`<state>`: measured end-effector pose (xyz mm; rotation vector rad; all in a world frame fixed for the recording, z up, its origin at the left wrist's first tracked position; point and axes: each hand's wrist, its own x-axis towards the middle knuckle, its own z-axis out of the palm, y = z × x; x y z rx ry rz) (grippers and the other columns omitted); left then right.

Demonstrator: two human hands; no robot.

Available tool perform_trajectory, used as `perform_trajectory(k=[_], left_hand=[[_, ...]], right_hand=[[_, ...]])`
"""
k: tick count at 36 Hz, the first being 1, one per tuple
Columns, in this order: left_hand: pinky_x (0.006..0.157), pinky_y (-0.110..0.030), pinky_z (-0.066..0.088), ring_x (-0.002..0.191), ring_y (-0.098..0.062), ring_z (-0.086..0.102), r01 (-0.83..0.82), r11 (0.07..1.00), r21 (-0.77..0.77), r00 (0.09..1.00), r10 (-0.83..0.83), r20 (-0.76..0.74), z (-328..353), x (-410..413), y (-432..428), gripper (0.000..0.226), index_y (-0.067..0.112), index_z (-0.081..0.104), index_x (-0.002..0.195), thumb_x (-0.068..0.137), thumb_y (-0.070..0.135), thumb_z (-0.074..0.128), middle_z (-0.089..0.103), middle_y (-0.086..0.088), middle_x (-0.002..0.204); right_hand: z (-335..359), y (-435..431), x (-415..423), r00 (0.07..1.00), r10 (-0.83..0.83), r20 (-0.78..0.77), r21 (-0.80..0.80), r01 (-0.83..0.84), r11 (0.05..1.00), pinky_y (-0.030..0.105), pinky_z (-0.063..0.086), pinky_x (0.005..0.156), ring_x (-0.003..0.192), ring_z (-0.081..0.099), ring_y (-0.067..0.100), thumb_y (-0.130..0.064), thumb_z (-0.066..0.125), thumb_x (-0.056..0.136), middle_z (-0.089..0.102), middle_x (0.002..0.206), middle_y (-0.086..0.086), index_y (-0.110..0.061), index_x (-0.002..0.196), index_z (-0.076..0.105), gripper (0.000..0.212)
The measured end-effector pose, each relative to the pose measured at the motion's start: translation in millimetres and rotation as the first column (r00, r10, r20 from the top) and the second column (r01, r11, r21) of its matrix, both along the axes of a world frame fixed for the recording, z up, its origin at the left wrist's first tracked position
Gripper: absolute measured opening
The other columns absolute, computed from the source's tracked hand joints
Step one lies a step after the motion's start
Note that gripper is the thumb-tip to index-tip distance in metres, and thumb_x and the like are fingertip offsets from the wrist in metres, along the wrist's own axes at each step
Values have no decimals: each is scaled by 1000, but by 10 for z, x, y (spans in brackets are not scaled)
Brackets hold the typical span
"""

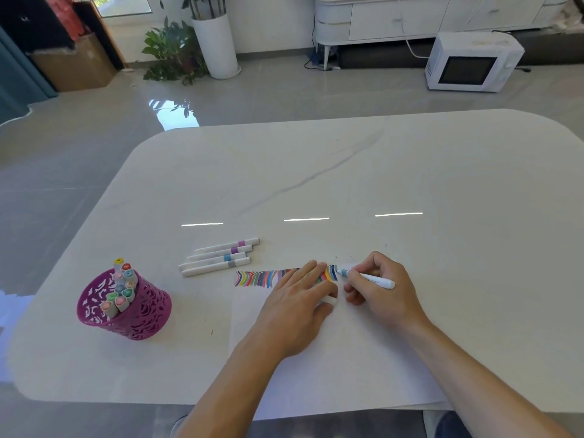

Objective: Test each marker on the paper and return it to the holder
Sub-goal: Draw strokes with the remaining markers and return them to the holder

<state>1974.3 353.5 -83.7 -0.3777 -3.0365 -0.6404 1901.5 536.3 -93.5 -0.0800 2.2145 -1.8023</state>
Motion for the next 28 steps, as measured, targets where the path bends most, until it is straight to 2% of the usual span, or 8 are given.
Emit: perform_trajectory(k=[3,6,12,18,24,28], left_hand=[[117,-25,13,152,-10,9,-6,1000,9,1000,6,8,11,-4,5,19,32,56,120,103,33,48,30,8,161],[117,-25,12,152,-9,8,-9,1000,7,1000,9,18,15,1,4,20,34,55,121,103,34,47,27,8,162],[117,-26,13,151,-9,9,-13,1000,4,1000,13,23,34,6,9,19,33,55,120,103,33,46,27,8,162],[118,-27,15,151,-9,9,-26,1000,8,999,26,37,36,8,12,19,33,55,120,103,34,46,26,10,162],[120,-28,16,152,-10,11,-37,999,22,997,35,64,37,10,12,21,34,55,123,103,34,47,27,11,162],[119,-27,16,151,-10,13,-39,999,39,997,36,61,42,10,16,20,33,57,121,102,32,49,29,10,161]], right_hand=[[10,0,-5,1000,-3,15,-1,3,1000,27,57,54,58,72,24,-7,70,88,75,68,12,-2,81,58,14],[40,-7,2,1000,-11,24,-6,11,1000,29,56,52,55,69,24,-17,70,79,74,66,13,-1,79,56,21],[56,-10,4,1000,-20,24,41,19,999,23,49,46,48,64,19,-28,70,70,72,63,14,-10,70,53,25],[51,-8,1,1000,-14,20,103,12,995,26,46,41,44,62,21,-26,68,69,69,60,14,-3,75,51,30],[76,-34,21,999,-34,4,122,33,992,23,42,39,40,52,14,-26,68,68,60,52,9,-1,74,45,35],[72,-32,21,999,-38,-17,121,39,992,24,41,39,40,51,14,-16,71,77,60,58,21,0,76,45,30]])
